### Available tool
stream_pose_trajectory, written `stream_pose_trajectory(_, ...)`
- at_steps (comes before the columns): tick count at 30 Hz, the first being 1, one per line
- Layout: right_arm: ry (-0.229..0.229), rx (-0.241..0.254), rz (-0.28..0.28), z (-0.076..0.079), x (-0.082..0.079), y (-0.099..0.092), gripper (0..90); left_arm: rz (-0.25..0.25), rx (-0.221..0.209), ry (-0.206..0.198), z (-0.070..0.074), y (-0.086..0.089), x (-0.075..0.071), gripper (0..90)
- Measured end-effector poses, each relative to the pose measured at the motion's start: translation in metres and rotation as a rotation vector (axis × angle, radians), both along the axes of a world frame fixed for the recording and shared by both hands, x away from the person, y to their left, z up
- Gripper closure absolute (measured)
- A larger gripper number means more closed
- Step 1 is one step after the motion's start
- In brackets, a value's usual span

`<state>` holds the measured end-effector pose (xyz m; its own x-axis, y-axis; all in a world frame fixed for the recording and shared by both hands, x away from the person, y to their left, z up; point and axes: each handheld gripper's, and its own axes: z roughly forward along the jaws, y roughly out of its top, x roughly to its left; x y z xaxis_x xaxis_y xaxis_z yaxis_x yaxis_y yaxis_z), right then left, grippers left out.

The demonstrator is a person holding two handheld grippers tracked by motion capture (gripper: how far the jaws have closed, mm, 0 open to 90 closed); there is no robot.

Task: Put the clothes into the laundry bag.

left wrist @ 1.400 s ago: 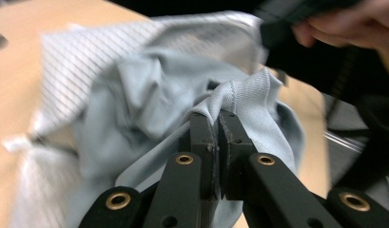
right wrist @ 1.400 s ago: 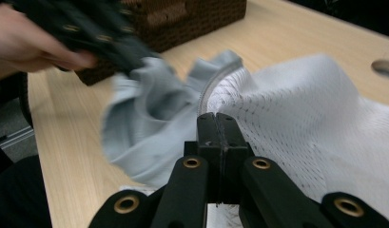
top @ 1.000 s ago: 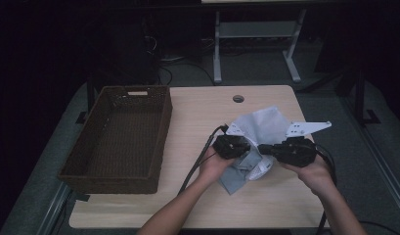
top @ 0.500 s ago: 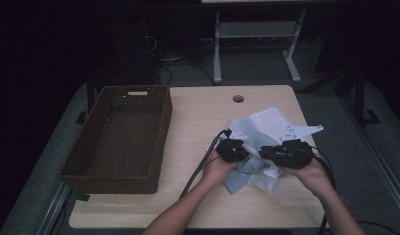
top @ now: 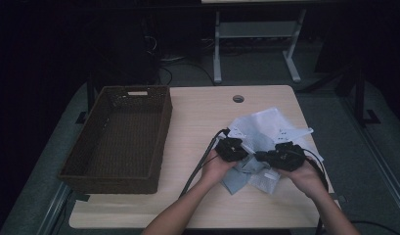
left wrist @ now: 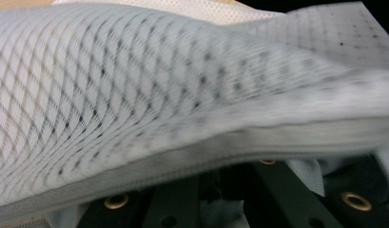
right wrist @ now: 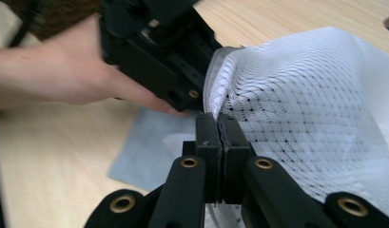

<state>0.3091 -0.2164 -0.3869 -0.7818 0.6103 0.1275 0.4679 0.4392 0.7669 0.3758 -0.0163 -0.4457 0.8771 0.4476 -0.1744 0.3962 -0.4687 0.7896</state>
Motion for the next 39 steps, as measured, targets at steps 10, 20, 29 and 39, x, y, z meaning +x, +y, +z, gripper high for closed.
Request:
stream_pose_trajectory(10,-0.039,0.086,0.030,0.017,-0.009,0.003,88.4,-0.029,0.033,-0.014,0.034,0.053,-0.027,52.7)
stream_pose_trajectory(20,-0.088,0.101,0.079,0.034,-0.019,0.014,88.4,0.024,0.188,0.031,0.007,0.100,-0.048,27.8)
stream_pose_trajectory(29,-0.076,0.099,0.064,0.028,-0.016,0.004,88.3,0.049,0.310,-0.030,-0.016,0.088,-0.031,31.9)
stream_pose_trajectory(39,-0.070,0.070,0.034,0.022,-0.009,0.000,88.3,-0.051,0.264,0.050,0.000,0.093,-0.046,79.4)
